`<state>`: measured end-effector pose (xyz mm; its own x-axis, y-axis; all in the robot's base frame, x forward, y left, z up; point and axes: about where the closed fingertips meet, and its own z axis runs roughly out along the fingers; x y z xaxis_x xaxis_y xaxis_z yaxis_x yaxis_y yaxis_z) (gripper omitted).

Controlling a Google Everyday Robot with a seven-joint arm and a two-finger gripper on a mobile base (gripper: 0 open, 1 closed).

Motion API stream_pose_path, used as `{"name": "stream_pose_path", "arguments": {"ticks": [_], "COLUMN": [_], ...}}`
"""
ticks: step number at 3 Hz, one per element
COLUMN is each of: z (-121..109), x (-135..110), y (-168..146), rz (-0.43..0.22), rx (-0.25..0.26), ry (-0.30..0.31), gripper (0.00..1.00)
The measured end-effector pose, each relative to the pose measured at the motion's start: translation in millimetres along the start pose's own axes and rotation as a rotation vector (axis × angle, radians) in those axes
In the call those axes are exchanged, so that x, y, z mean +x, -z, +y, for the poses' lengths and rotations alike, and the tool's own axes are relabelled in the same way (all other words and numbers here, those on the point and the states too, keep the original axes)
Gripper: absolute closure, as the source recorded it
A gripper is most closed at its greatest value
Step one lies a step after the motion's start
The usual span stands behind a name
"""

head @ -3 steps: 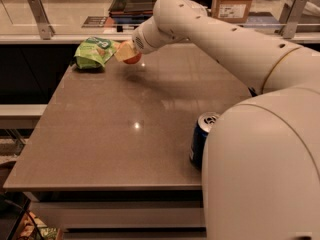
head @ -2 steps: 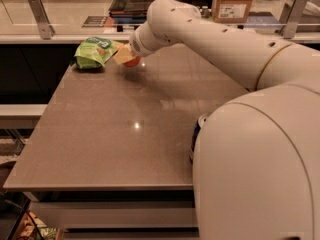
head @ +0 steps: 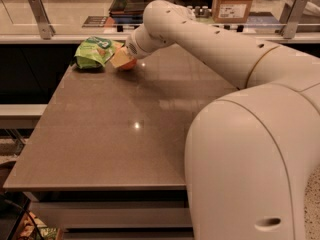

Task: Move apple near green rice chip bag

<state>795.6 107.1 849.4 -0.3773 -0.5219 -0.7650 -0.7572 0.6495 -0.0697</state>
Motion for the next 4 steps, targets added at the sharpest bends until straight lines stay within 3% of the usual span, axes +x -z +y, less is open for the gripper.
{"name": "stream_pose_path", "arguments": {"ticks": [2, 4], "z": [3.8, 5.0], "x": [1.5, 0.0], "y": [-15.4, -15.8], "rz": [-0.049, -0.049], "rx": [-0.084, -0.088], "ry": [0.011, 0.013], "gripper": [1.00, 0.57]}}
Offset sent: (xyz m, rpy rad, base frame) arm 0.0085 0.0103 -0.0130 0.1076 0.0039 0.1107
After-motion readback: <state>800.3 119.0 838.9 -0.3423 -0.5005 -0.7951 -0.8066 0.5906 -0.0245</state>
